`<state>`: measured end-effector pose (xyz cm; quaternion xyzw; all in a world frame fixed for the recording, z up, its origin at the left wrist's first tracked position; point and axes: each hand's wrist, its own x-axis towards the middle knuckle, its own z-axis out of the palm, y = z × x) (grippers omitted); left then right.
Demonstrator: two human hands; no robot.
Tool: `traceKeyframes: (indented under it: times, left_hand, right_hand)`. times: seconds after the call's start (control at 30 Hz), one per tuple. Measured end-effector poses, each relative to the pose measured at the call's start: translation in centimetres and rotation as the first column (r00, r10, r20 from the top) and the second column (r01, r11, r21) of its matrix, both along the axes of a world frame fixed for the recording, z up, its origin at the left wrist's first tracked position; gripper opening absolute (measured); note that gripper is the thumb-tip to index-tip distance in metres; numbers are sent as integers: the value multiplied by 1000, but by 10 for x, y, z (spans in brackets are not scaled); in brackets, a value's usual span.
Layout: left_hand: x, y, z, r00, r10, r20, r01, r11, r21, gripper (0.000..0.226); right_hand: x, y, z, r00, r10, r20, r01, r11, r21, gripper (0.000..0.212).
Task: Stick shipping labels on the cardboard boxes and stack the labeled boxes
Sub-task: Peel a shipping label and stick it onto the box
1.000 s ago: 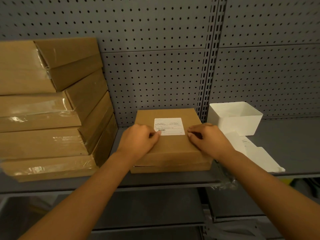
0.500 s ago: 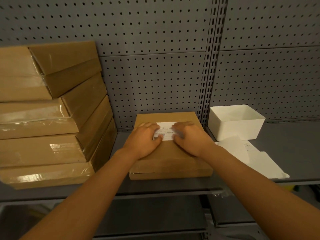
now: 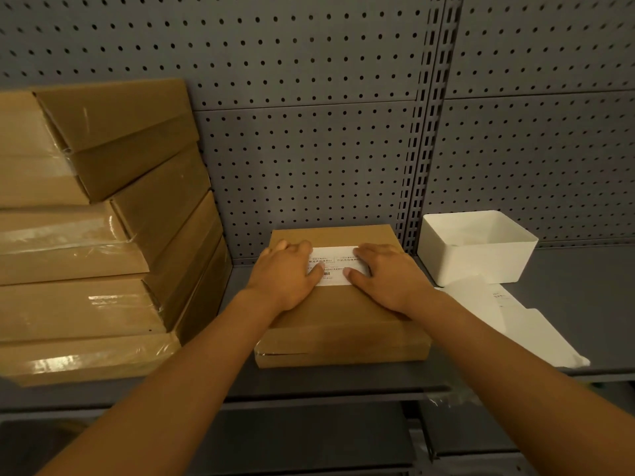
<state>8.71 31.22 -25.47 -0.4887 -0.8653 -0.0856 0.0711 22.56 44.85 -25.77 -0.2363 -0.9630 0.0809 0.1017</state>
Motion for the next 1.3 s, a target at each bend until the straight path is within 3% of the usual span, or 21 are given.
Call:
traceKeyframes:
  times: [0.1, 0.2, 0.27, 0.43, 0.57, 0.7, 0.77, 0.9, 1.1, 1.23, 1.3]
  left_hand:
    - [4, 5, -1, 999, -9, -36, 10, 999, 44, 39]
    - [8, 9, -4, 987, -137, 80, 134, 990, 46, 45]
    - [7, 6, -3, 987, -120, 111, 120, 993, 3, 48]
    - [5, 0, 0, 995, -69, 75, 69, 998, 0, 49]
    - [6, 5, -1, 971, -157, 182, 164, 986, -25, 48]
    - [0, -3, 4, 997, -54, 63, 57, 998, -41, 46]
    - [3, -7, 4, 994, -87, 64, 86, 996, 11, 46]
    - [17, -9, -3, 975, -203, 93, 205, 979, -8, 48]
    - [15, -26, -6, 995, -101, 13, 101, 995, -10, 48]
    - [28, -28, -11, 957, -266, 115, 264, 964, 33, 49]
    - [28, -34, -12, 963, -243, 116, 242, 970, 17, 49]
  right_hand:
    - [-2, 2, 0, 999, -33, -14, 33, 999, 7, 60]
    - [-13, -6, 0, 995, 96, -5, -97, 994, -60, 58]
    - [-16, -6, -1, 988, 146, 50, -143, 987, -70, 56]
    - [-13, 7, 2, 999, 31, 31, -32, 999, 28, 53]
    - [-23, -4, 1, 986, 163, 41, -161, 986, -43, 53]
    - [-11, 11, 7, 997, 40, 73, -40, 999, -1, 40]
    - [-3, 13, 10, 999, 20, 27, -19, 1000, -22, 37]
    - [-2, -8, 5, 973, 228, 25, -226, 973, -55, 49]
    - [16, 1, 8, 992, 124, -5, -124, 992, -4, 45]
    - [18, -17, 2, 953, 297, -54, -295, 955, 36, 44]
    - [27, -16, 0, 950, 309, -48, -309, 951, 9, 43]
